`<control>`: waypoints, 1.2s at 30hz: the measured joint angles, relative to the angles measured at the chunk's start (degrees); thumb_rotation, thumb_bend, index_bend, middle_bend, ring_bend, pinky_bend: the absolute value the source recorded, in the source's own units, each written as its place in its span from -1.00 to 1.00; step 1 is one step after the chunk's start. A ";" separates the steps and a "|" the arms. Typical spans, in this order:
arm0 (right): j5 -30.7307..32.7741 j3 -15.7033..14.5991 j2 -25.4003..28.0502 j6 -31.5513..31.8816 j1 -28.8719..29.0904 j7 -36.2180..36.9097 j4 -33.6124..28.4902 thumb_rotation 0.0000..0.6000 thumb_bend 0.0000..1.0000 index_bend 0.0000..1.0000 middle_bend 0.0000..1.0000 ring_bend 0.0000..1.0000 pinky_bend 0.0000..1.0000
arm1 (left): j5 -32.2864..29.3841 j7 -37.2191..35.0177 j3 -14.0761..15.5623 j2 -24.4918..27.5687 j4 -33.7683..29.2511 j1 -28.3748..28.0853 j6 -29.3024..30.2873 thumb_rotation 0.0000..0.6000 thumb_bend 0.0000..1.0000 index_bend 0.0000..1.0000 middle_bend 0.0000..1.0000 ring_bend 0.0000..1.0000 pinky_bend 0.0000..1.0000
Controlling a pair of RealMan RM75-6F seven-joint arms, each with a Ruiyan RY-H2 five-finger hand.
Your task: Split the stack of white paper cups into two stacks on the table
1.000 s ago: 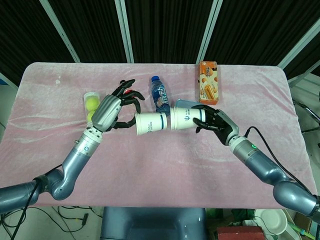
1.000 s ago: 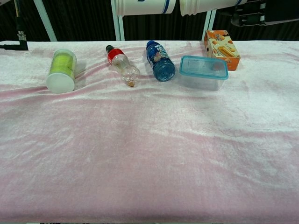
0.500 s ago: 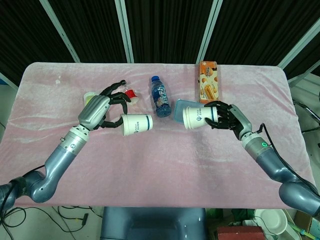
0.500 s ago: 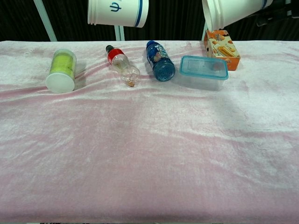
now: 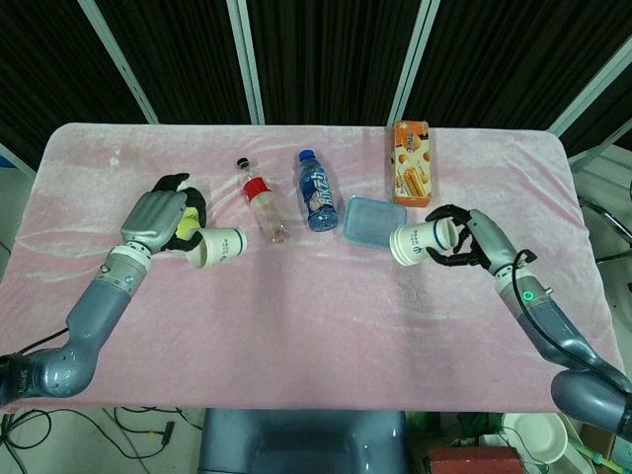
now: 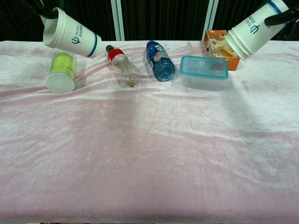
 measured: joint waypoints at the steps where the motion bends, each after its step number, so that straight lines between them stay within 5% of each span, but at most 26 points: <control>1: 0.22 -1.26 -0.14 1.91 0.34 -2.92 -0.32 1.00 0.05 0.47 0.08 0.24 0.12 | -2.22 1.78 0.77 0.56 -0.45 -0.77 -0.14 1.00 0.20 0.47 -0.42 -1.00 -1.00; 8: 3.73 -5.06 -0.04 5.93 2.40 -9.72 -2.44 1.00 0.05 0.47 0.08 0.24 0.12 | -14.14 10.12 7.80 4.24 -2.97 -4.95 -1.46 1.00 0.20 0.47 -0.42 -1.00 -1.00; 18: -1.10 -9.93 -0.08 9.37 3.52 -18.71 -3.80 1.00 0.05 0.47 0.08 0.23 0.12 | -18.17 10.88 13.90 3.31 0.88 -5.43 -6.55 1.00 0.20 0.46 -0.45 -1.00 -1.00; 29: -11.75 -17.38 -6.82 20.58 2.63 -35.71 -3.04 1.00 0.05 0.46 0.07 0.22 0.12 | -19.24 7.13 15.46 0.30 6.61 -5.36 -12.74 1.00 0.20 0.44 -0.46 -1.00 -1.00; 36: -12.12 -19.31 -9.57 21.37 2.43 -37.88 -3.17 1.00 0.04 0.47 0.07 0.22 0.12 | -19.44 6.12 17.50 -2.47 9.71 -6.59 -13.81 1.00 0.20 0.40 -0.46 -1.00 -1.00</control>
